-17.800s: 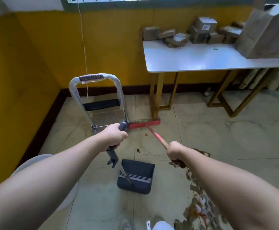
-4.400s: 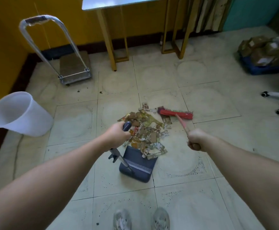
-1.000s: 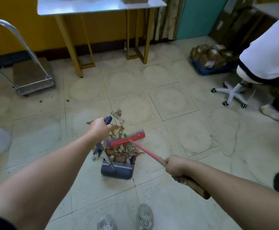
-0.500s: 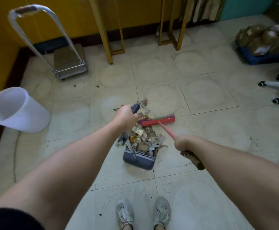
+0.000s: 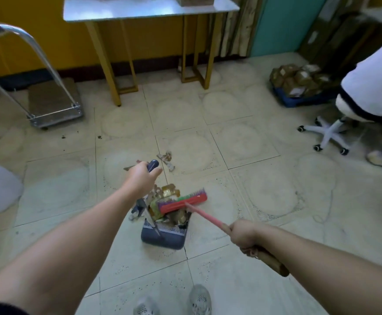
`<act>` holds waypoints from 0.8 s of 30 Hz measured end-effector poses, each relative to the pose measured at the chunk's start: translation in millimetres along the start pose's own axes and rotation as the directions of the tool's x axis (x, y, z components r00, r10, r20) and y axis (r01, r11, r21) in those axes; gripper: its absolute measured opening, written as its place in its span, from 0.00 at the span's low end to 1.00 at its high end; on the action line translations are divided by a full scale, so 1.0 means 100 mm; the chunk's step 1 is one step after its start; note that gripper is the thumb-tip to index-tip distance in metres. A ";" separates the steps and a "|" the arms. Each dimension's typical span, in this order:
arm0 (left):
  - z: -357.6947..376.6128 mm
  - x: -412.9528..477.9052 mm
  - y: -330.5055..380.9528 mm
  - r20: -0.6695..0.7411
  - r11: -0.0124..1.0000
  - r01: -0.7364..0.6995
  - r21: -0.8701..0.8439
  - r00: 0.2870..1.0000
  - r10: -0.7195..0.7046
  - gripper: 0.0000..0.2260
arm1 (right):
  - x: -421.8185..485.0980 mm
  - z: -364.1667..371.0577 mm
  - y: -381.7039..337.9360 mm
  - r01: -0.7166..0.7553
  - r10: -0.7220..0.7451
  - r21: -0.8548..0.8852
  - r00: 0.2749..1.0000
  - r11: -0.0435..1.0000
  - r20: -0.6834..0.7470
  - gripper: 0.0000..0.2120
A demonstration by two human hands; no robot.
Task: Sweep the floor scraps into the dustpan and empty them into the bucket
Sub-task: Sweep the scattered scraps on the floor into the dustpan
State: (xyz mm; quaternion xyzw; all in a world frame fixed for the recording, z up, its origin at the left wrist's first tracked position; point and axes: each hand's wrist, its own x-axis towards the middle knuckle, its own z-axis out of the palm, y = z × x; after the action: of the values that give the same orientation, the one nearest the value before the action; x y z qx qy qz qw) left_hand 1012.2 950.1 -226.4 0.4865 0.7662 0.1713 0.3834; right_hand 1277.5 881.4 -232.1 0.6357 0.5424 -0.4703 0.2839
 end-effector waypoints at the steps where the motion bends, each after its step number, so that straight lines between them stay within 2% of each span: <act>1: 0.00 -0.01 0.00 0.005 1.000 -0.001 0.001 1.000 0.001 0.14 | -0.03 -0.05 0.00 0.015 -0.015 0.005 1.000 1.000 -0.012 0.20; 7: -0.03 0.00 -0.04 -0.003 0.999 0.035 0.034 0.999 -0.035 0.14 | 0.10 -0.32 -0.17 0.042 -0.043 -0.009 0.989 0.999 -0.139 0.23; 12: -0.02 0.04 -0.02 -0.019 0.997 0.058 0.042 0.998 -0.058 0.15 | 0.65 -0.42 -0.48 0.054 -0.050 0.018 0.981 0.998 -0.186 0.22; 16: -0.04 0.08 -0.04 0.009 0.997 0.070 0.009 0.997 -0.070 0.14 | 0.89 -0.16 -0.44 -0.044 0.036 -0.056 0.990 0.997 -0.138 0.25; 20: -0.01 0.12 -0.01 0.061 0.996 0.075 -0.046 0.996 -0.072 0.09 | 0.59 0.07 -0.24 -0.066 0.062 -0.120 0.997 0.991 -0.042 0.34; 24: 0.01 0.11 -0.01 0.023 0.998 0.066 -0.003 0.998 -0.066 0.10 | 0.23 0.25 -0.11 -0.088 0.090 -0.144 0.996 0.986 0.010 0.33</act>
State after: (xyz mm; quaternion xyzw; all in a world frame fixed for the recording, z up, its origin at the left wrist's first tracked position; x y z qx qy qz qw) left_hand 1009.8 959.1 -232.6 0.4622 0.7769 0.1545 0.3988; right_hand 1259.0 872.3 -261.6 0.6332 0.5435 -0.4222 0.3541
